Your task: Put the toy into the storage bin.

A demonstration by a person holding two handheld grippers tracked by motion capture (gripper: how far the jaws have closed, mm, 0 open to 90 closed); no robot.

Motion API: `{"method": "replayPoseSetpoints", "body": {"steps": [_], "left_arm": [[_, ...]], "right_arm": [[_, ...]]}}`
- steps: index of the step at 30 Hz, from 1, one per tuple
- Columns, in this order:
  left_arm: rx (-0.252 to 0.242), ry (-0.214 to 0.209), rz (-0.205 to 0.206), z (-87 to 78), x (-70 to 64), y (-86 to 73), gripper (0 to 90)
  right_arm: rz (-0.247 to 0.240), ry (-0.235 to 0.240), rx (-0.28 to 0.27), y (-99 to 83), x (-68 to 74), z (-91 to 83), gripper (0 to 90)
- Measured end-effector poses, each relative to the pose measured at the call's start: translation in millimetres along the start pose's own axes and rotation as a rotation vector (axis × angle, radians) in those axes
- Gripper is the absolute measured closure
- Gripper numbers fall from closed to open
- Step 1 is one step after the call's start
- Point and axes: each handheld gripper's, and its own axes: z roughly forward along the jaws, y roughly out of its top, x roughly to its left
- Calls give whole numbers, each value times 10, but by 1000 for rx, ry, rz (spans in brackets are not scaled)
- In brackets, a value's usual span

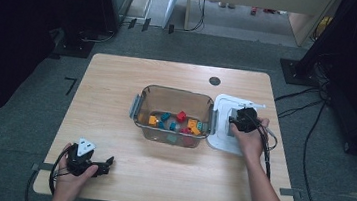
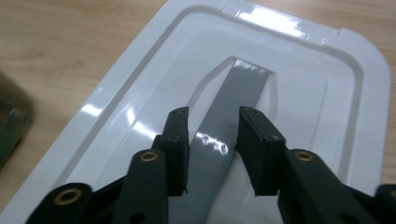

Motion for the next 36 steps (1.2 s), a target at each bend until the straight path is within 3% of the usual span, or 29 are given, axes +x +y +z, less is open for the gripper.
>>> {"method": "replayPoseSetpoints", "body": {"steps": [2, 3, 5, 9, 13, 17, 22, 28, 36], "left_arm": [[0, 0, 3, -2, -3, -4, 21], [-1, 0, 5, -2, -4, -5, 21], [-1, -1, 7, -3, -5, -6, 21], [-1, -3, 6, -3, -5, -6, 21], [-1, -3, 5, -3, -5, -6, 21], [-2, -3, 3, -3, -4, -6, 21], [-3, -5, 1, -3, -1, -5, 21], [-4, -8, -2, -2, 2, -3, 21], [-4, -12, -2, -6, 9, -3, 21]], "right_arm": [[44, -36, 5, -37, 25, 43, 606], [56, -50, -18, -64, 38, 53, 611], [53, -82, -44, -102, 84, 54, 621], [98, -87, -71, -138, 84, 53, 643], [98, -128, -92, -172, 75, 45, 667], [86, -81, -96, -178, -28, 32, 681], [18, -4, -113, -220, -146, 3, 683], [-17, 14, -123, -264, -182, -44, 683], [-13, 38, -146, -236, -202, -129, 684]]}}
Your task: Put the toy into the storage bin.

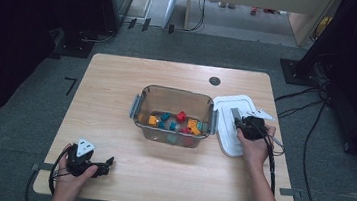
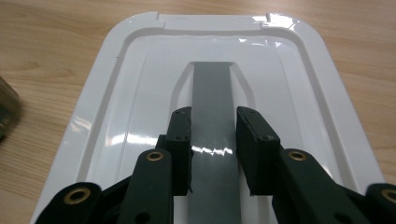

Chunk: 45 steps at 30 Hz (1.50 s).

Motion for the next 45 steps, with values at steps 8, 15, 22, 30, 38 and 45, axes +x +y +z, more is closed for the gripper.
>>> {"method": "replayPoseSetpoints", "body": {"steps": [8, 15, 22, 30, 38, 45], "left_arm": [[-2, -3, -4, -1, 4, 0, 20], [-2, -3, -5, 0, 3, 1, 21], [-3, -4, -5, 2, 2, 3, 21], [-4, -5, -7, 4, 2, 4, 21], [-4, -11, -8, -1, 9, 3, 21], [-7, -16, -11, -5, 16, 1, 21]], "right_arm": [[-4, 6, -33, 178, -69, -191, 684], [-21, -5, -70, 401, -137, -413, 684], [-37, -6, -117, 640, -221, -654, 684], [-136, 89, -169, 953, 23, -950, 683], [-328, 317, -184, 1166, 548, -1042, 683], [-507, 491, -162, 1286, 953, -963, 684]]}}
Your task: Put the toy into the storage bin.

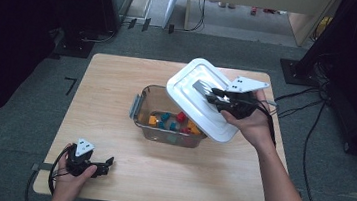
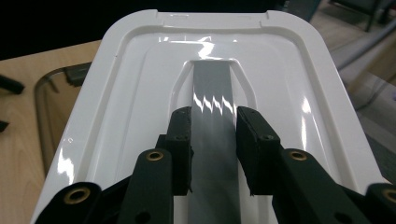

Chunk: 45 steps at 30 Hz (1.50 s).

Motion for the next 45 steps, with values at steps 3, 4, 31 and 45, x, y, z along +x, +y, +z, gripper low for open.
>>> {"method": "replayPoseSetpoints", "body": {"steps": [3, 4, 31, 45], "left_arm": [[-1, -1, -2, 0, -1, -1, 21], [0, -2, -2, 0, 0, -1, 21], [-3, -16, -7, -6, 8, -3, 21], [-2, -19, -6, -9, 12, -4, 21]], "right_arm": [[-46, 79, 3, 47, 38, 107, 683], [-58, 107, 5, 56, 41, 143, 683], [-239, 475, 170, 100, 44, 1061, 683], [-246, 527, 199, 124, 24, 1184, 682]]}}
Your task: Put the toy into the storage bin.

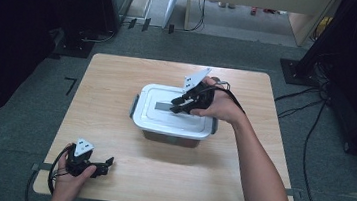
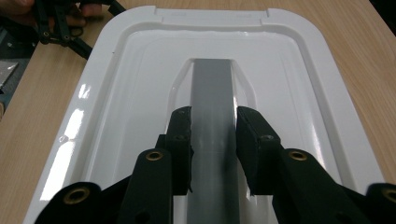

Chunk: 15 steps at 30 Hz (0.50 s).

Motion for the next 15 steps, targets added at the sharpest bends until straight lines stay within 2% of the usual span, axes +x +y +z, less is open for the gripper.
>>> {"method": "replayPoseSetpoints", "body": {"steps": [6, 12, 15], "left_arm": [[-1, 3, 1, 6, -8, 3, 21], [0, 6, 3, 8, -13, 3, 21], [0, 5, 3, 7, -12, 3, 21]], "right_arm": [[11, -1, 5, 7, 6, 5, 682], [14, -56, 42, 70, 83, -6, 672], [30, -90, 10, 84, 109, -58, 536]]}}
